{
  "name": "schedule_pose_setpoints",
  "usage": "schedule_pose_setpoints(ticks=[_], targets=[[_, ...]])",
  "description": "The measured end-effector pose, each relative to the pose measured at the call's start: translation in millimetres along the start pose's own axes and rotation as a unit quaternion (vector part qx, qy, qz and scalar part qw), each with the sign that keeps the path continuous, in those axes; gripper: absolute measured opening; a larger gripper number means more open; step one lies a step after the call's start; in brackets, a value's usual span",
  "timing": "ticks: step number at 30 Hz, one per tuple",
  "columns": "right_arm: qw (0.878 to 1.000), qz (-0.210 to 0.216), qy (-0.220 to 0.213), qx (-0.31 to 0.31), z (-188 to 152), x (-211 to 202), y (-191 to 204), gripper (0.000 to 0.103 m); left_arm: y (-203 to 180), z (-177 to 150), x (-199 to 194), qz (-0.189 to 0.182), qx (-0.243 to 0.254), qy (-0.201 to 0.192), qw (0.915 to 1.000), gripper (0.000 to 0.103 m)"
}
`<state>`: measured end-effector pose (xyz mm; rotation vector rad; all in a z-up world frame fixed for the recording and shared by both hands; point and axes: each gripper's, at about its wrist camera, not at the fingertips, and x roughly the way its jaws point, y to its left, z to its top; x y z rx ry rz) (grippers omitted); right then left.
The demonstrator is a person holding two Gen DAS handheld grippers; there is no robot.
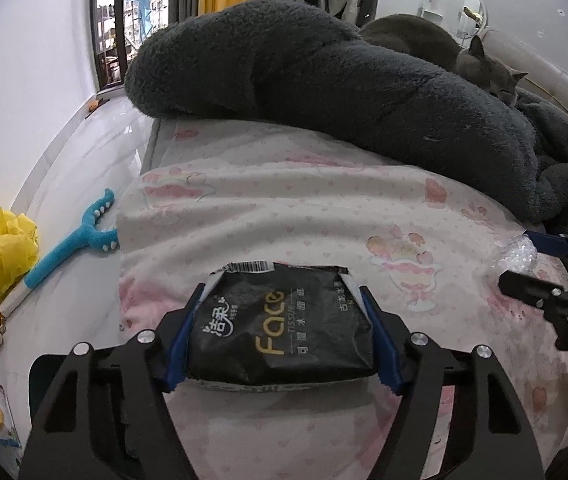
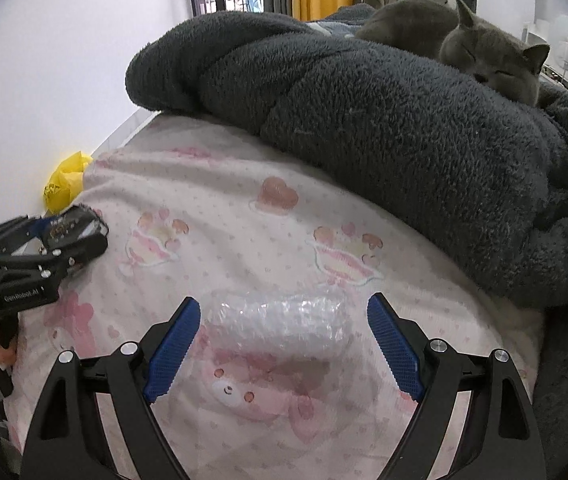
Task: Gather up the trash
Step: 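Close the left tool on the black Face pack while the right tool grasps the bubble wrap, then carry the Face pack with the left tool and bubble wrap with the right tool to the bin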
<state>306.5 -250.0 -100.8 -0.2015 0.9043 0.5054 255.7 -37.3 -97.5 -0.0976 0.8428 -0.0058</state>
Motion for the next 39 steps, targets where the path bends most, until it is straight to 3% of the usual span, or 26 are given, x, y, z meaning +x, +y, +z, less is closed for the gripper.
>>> schedule_pose_setpoints(ticks=[9, 13, 18, 25, 39], targets=[[1.000, 0.005, 0.005, -0.006, -3.1, 0.1, 3.6, 0.079, -13.3, 4.0, -11.6, -0.043, 0.012, -0.029, 0.9986, 0.074], [1.000, 0.006, 0.008, -0.011, -0.1, 1.3, 7.9, 0.069, -22.7, 5.3, -17.1, -0.065, 0.030, -0.036, 0.9968, 0.074], [1.000, 0.004, 0.019, -0.018, 6.5, 4.3, 16.7, 0.063, -27.6, 7.4, -25.5, -0.092, 0.036, -0.043, 0.9942, 0.074], [1.000, 0.002, -0.005, -0.009, 16.0, -7.2, 26.5, 0.063, -28.4, 6.7, -44.4, -0.091, 0.066, -0.065, 0.9916, 0.074], [0.999, 0.027, -0.043, 0.002, 29.2, -23.5, 76.3, 0.063, 10.6, -4.5, -81.3, -0.081, 0.042, -0.074, 0.9931, 0.074]])
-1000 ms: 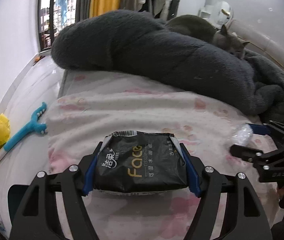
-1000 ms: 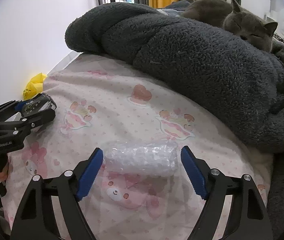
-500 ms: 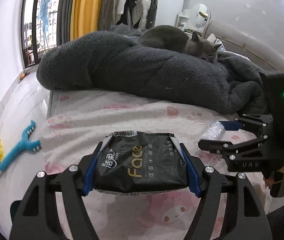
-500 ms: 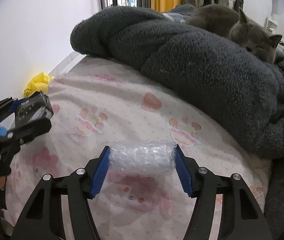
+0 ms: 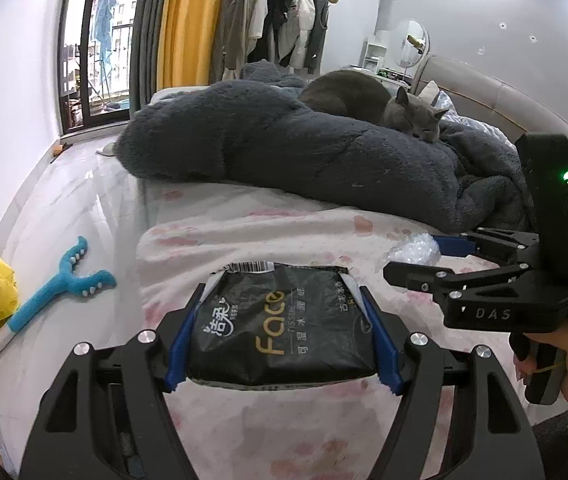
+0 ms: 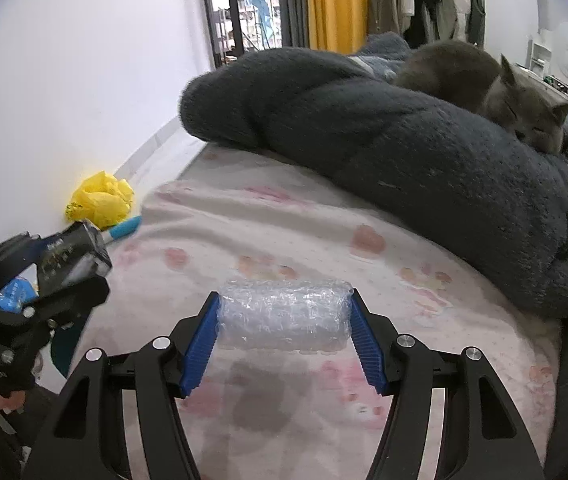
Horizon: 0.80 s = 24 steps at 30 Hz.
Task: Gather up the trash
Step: 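Carry the Face pack with the left tool and bubble wrap with the right tool to the bin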
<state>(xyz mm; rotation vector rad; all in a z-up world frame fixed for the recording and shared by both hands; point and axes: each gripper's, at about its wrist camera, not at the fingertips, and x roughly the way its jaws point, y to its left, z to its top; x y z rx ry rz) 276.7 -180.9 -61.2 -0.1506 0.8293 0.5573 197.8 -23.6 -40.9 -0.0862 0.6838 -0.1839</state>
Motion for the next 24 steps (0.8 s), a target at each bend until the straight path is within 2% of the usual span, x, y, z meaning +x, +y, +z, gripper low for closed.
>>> schedule_pose_setpoints(ticks=[9, 24], targets=[[0.999, 0.031, -0.021, -0.004, 5.4, -8.0, 42.8, 0.063, 27.1, -15.0, -24.2, 0.024, -0.013, 0.002, 0.9996, 0.074], [0.997, 0.075, -0.027, -0.019, 2.4, -4.9, 119.3, 0.063, 97.1, -56.1, -44.6, 0.078, -0.056, 0.040, 0.9946, 0.074]])
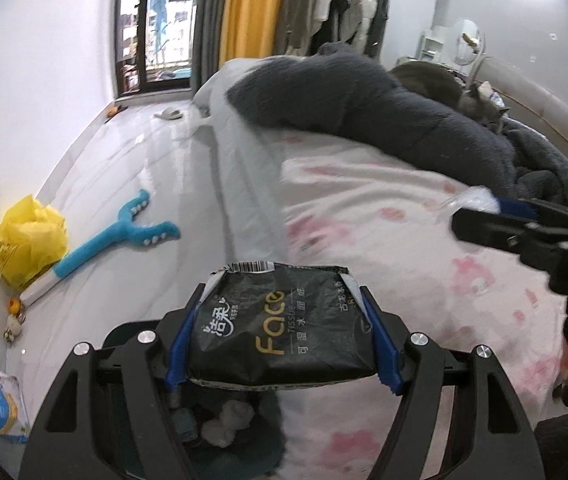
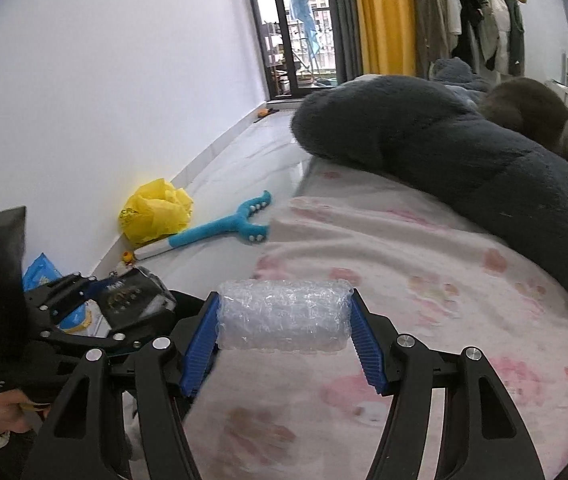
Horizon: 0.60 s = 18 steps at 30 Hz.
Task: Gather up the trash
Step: 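Carry the Face pack with the left tool and bubble wrap with the right tool to the bin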
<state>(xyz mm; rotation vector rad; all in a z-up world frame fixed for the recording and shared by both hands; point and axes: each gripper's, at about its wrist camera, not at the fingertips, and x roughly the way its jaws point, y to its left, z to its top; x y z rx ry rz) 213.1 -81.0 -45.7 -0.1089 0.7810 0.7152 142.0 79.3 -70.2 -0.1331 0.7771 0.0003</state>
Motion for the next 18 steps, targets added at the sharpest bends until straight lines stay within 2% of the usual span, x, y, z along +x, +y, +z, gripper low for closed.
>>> schedule_pose_setpoints(ticks=[10, 18], targets=[[0.999, 0.040, 0.004, -0.018, 9.7, 22.6, 51.0, 0.063, 58.1, -26.7, 13.2, 0.038, -0.041, 0.047, 0.9973, 0.074], [0.997, 0.066, 0.017, -0.042, 13.4, 49.2, 90.0, 0.063, 95.9, -57.9, 34.5, 0.059, -0.053, 0.118, 0.9898, 0.075]])
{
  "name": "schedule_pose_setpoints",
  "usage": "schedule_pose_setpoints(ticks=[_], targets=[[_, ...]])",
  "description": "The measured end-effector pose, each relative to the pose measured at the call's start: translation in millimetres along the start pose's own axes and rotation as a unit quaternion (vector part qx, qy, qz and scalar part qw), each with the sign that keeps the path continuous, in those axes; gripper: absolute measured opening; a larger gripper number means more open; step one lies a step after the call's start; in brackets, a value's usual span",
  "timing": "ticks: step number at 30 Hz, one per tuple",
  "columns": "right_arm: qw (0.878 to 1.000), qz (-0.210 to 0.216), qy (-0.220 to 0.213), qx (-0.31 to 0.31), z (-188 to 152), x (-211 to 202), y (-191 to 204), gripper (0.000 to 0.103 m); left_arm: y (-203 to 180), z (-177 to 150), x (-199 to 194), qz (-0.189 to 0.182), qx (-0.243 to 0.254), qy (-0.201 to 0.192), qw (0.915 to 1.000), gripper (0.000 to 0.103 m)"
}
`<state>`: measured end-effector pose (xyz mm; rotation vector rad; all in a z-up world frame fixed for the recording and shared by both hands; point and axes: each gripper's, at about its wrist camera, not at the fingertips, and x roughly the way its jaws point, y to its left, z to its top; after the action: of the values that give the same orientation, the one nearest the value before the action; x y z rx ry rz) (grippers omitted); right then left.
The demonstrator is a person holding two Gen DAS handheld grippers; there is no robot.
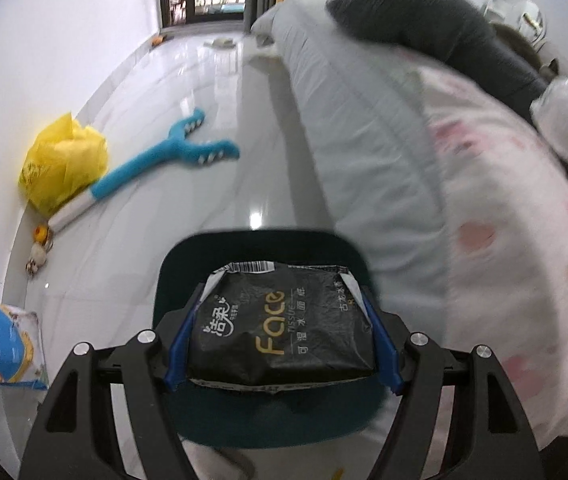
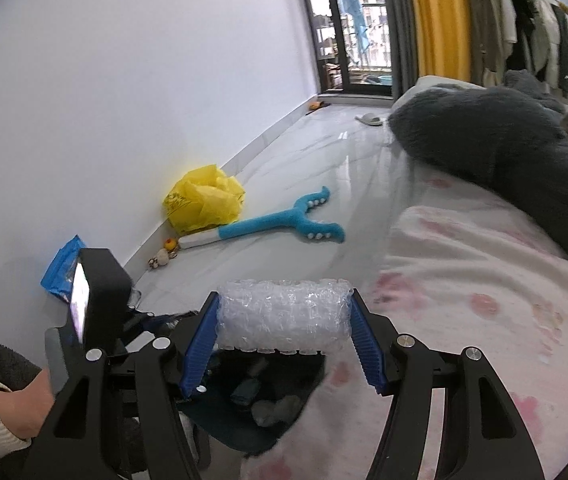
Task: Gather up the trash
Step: 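Carry the Face pack with the left tool and bubble wrap with the right tool to the bin, then open the left tool over the bin while the right tool releases the bubble wrap into it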
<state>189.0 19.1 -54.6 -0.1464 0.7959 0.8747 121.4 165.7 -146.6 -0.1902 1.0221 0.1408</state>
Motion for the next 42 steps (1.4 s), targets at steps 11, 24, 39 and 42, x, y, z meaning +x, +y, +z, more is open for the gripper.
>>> schedule_pose_setpoints(ticks=[11, 24, 39, 42], targets=[[1.000, 0.011, 0.020, -0.007, 2.5, 27.7, 20.3, 0.063, 40.7, -23.8, 29.4, 0.010, -0.014, 0.074, 0.9971, 0.075], [0.998, 0.021, 0.052, -0.004, 1.1, 72.8, 30.3, 0.063, 70.7, -36.3, 38.8, 0.009, -0.030, 0.107, 0.9938, 0.089], [0.988, 0.022, 0.150, 0.017, -31.0, 149.3, 41.3, 0.063, 93.2, -14.1, -6.7, -0.009, -0.066, 0.002, 0.9978, 0.089], [0.985, 0.021, 0.173, 0.011, -39.6, 160.4, 48.2, 0.064, 94.8, -7.8, -21.8, -0.014, -0.065, -0.027, 0.9974, 0.088]])
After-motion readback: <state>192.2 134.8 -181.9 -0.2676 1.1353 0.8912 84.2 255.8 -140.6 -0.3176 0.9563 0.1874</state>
